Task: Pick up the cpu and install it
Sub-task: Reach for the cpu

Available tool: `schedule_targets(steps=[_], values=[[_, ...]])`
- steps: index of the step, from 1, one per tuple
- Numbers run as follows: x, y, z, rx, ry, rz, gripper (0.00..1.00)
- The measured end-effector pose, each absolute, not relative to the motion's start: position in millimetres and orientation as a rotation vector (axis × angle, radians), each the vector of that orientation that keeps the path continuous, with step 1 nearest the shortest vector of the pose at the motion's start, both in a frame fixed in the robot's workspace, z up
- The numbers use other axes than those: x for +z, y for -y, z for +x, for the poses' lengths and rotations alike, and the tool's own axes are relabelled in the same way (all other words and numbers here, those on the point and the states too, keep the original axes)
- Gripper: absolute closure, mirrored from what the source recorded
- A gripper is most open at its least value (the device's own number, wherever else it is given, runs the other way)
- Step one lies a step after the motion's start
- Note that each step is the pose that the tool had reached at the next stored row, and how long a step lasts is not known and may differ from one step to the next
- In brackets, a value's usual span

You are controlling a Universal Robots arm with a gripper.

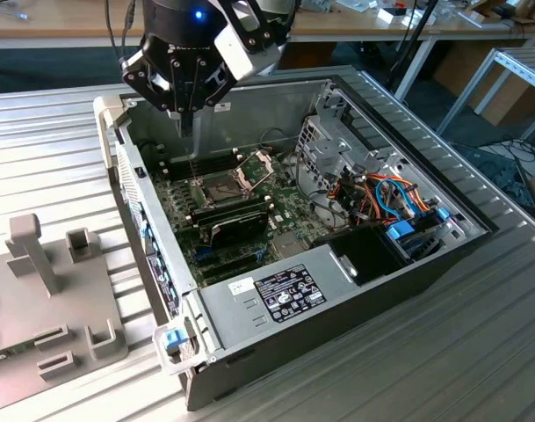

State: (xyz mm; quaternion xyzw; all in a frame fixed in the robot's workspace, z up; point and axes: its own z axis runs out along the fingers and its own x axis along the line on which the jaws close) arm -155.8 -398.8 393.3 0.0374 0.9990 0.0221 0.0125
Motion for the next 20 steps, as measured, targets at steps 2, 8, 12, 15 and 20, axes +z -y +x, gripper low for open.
schedule_targets(steps=[2, 8, 12, 15, 20], values=[[393.3, 398.8, -156.5, 0.069, -3.114, 0.117, 0.89], [393.3, 398.8, -158.7, 0.069, -3.114, 0.117, 0.89], [393.3, 398.8, -160.9, 0.069, -3.114, 0.117, 0.89], [393.3, 398.8, -162.4, 0.069, -3.114, 0.117, 0.89], [393.3, 398.9, -164.7, 0.069, -3.114, 0.117, 0.89]])
